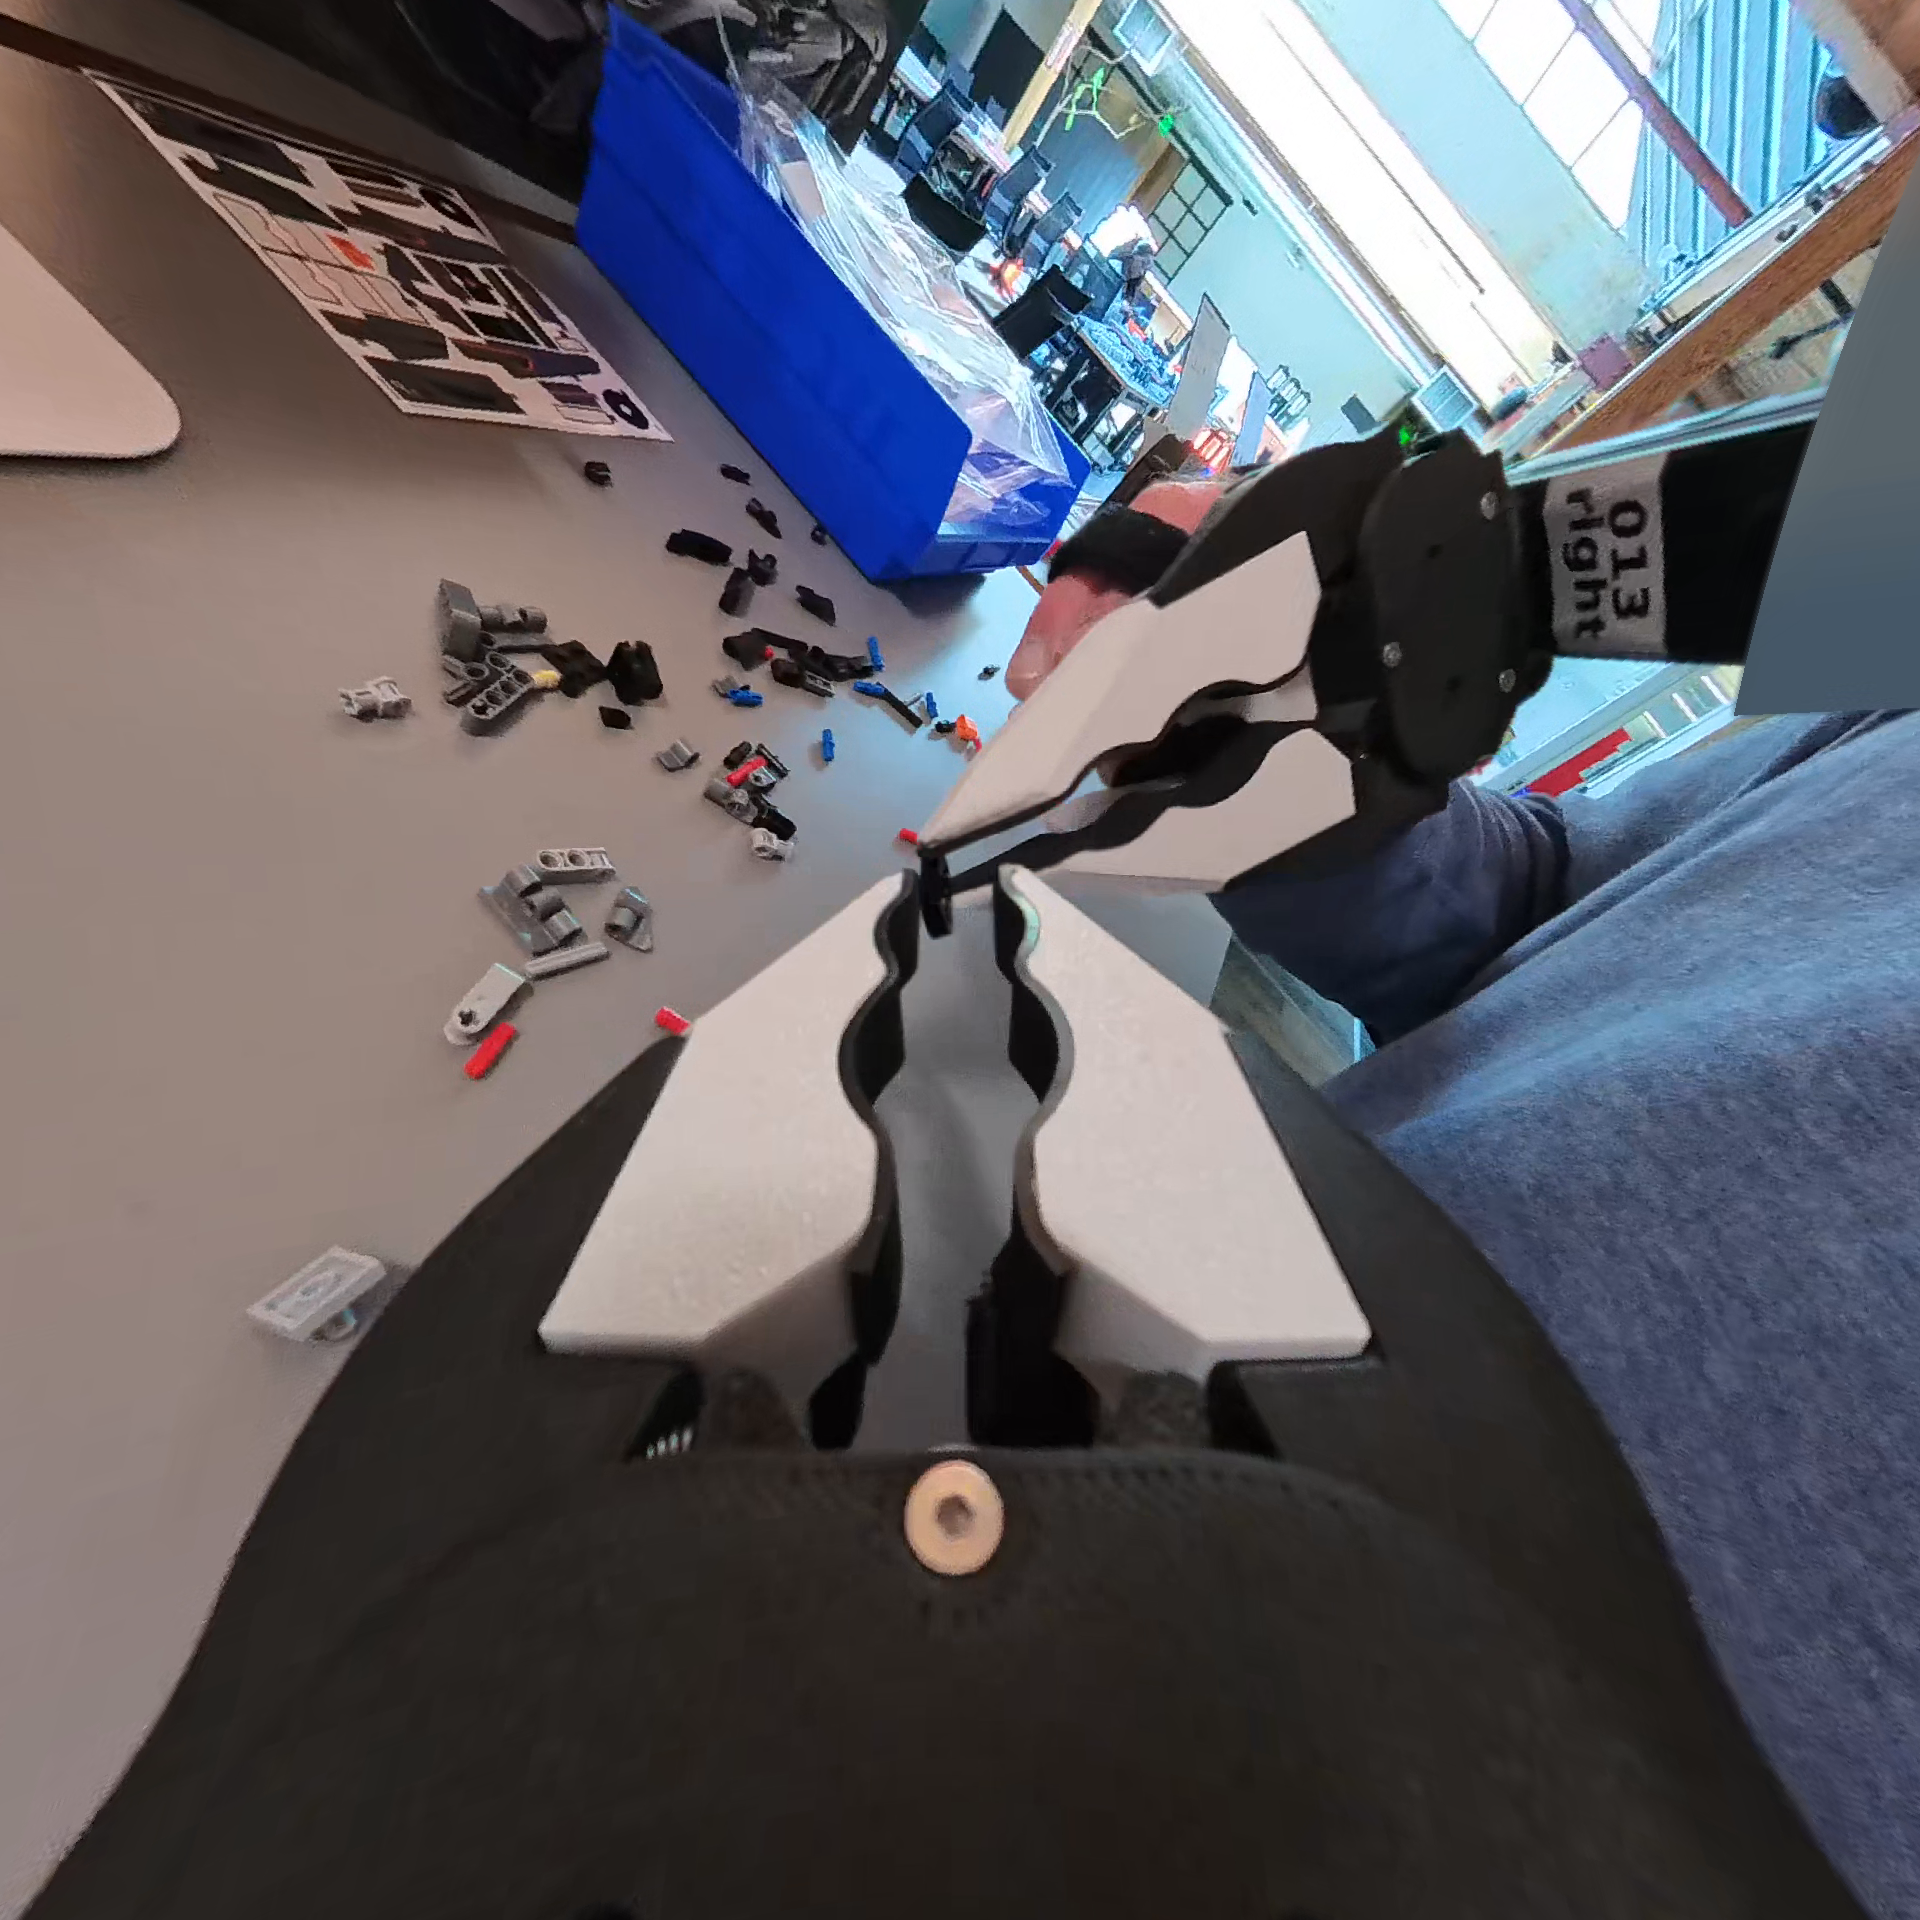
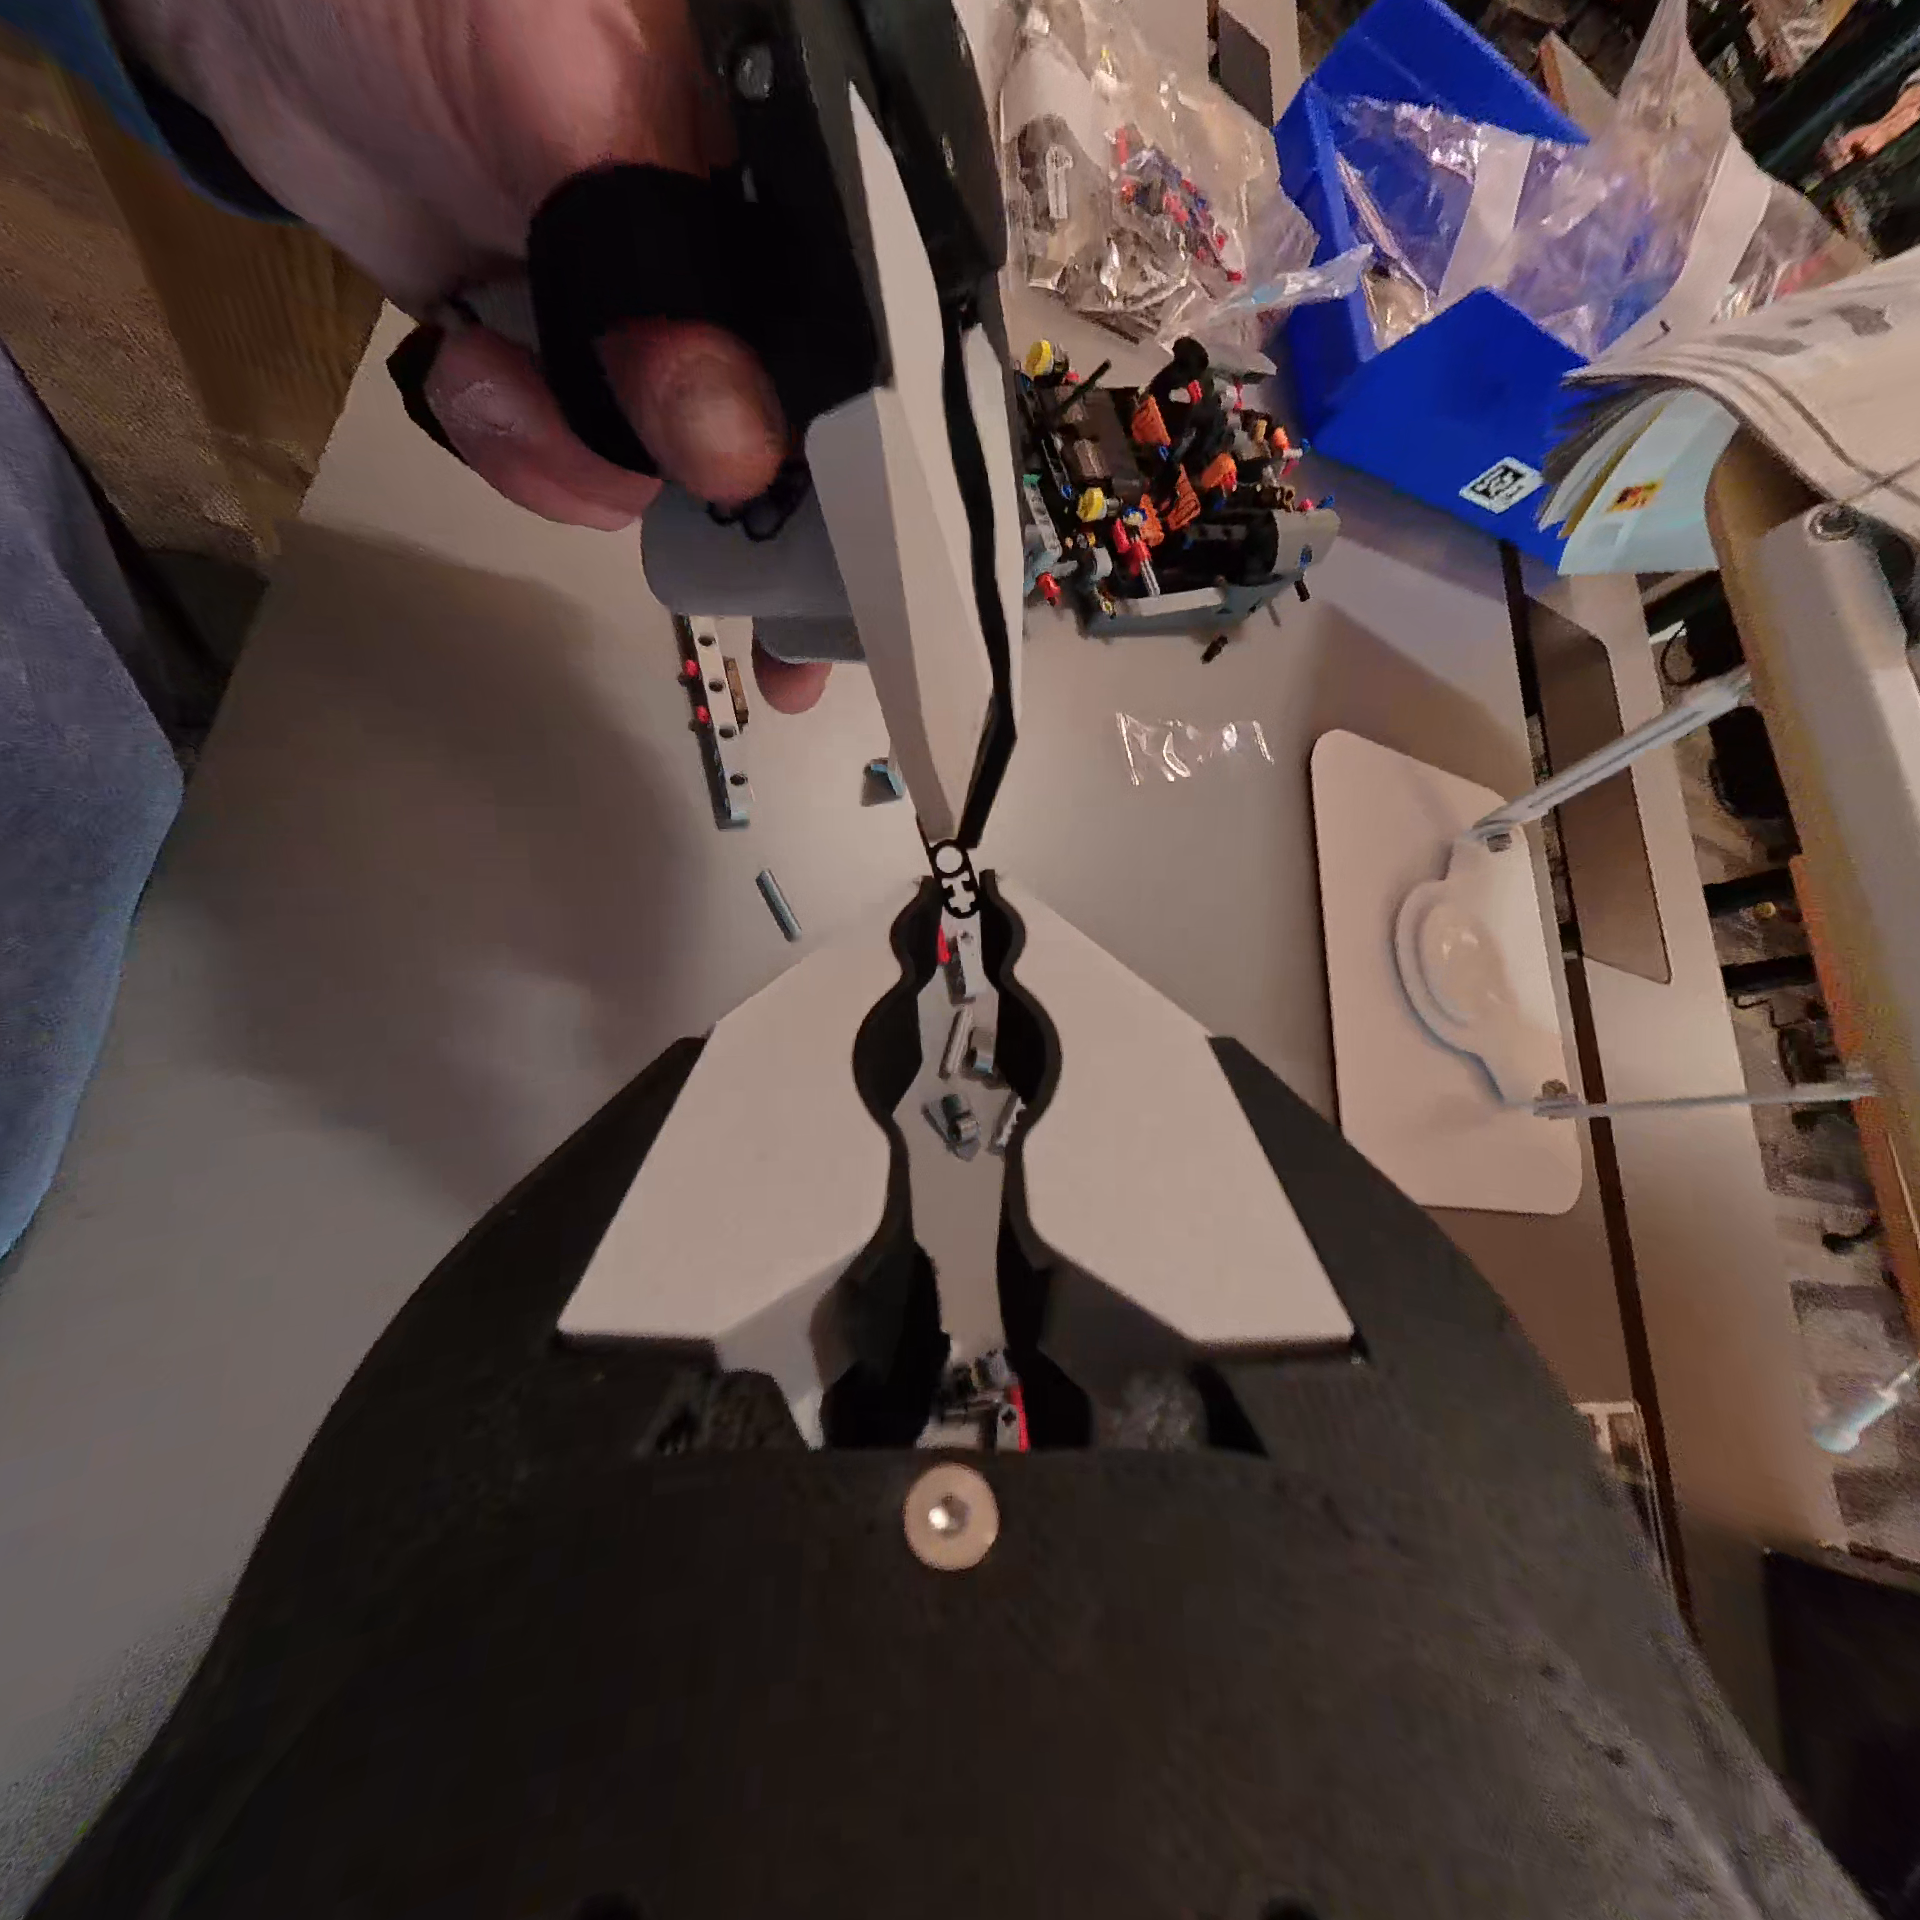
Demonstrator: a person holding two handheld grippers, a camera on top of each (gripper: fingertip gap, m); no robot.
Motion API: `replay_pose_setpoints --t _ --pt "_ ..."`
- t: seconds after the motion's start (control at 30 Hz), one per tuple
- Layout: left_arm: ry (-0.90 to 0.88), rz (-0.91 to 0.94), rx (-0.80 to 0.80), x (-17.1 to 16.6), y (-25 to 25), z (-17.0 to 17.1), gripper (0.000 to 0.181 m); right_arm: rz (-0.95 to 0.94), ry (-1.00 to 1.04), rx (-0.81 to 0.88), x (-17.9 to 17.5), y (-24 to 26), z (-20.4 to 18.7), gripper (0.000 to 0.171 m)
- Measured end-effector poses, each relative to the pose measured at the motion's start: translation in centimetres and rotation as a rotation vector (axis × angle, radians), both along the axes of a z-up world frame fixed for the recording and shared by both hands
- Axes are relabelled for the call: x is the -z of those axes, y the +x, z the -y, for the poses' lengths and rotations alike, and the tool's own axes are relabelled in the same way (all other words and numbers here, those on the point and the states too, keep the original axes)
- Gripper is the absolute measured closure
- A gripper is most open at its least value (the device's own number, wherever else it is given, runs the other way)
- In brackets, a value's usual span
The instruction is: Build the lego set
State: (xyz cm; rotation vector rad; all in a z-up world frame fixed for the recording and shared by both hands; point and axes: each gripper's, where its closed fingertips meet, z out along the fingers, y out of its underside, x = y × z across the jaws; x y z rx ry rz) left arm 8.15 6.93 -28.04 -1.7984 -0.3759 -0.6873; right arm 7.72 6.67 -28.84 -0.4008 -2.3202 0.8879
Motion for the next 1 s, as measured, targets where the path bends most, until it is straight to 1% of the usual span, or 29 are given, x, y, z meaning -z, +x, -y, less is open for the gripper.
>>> replay_pose_setpoints --t 0.07,0.13,0.23,0.3,0.33,0.37,0.43,0.57,0.63,0.8,0.93,1.0 --pt "-0.015 -0.008 -0.009 0.3 -0.2 0.4 0.178 -0.002 -0.022 -0.001 -0.2 -0.1 0.6 0.167" --pt "-0.018 -0.015 -0.009 0.4 -0.3 0.8 0.178 -0.008 -0.018 -0.007 -0.2 -0.3 1.1 0.167" --pt "-0.035 -0.082 -0.008 0.6 -0.4 1.5 0.179 0.016 -0.045 -0.016 0.0 -0.3 1.6 0.166" --pt "-0.042 -0.176 -0.010 0.6 -0.5 1.9 0.179 0.067 -0.106 -0.017 -0.1 -0.3 2.1 0.165" --pt "-0.057 -0.243 0.003 0.7 -0.4 2.1 0.179 0.120 -0.150 -0.008 -0.1 -0.3 2.2 0.159" --pt "-0.075 -0.311 0.015 0.9 -0.3 2.3 0.179 0.173 -0.192 -0.005 0.1 -0.2 2.3 0.156" --pt "-0.071 -0.417 0.043 0.8 0.1 2.7 0.179 0.220 -0.239 0.000 0.2 -0.1 2.5 0.159" --pt "-0.081 -0.554 0.091 1.1 0.5 3.5 0.179 0.304 -0.296 -0.024 0.5 0.5 3.6 0.166" --pt "-0.083 -0.585 0.119 1.3 0.8 3.9 0.179 0.315 -0.297 -0.043 0.6 0.8 4.1 0.167" --pt "-0.136 -0.664 0.166 2.3 1.3 4.6 0.179 0.344 -0.207 -0.053 1.8 1.3 5.0 0.169" --pt "-0.132 -0.642 0.150 2.3 1.2 5.0 0.178 0.345 -0.214 -0.045 1.8 1.3 5.4 0.170" --pt "-0.147 -0.645 0.129 2.3 0.9 5.3 0.175 0.340 -0.217 -0.034 1.8 1.2 5.5 0.171"
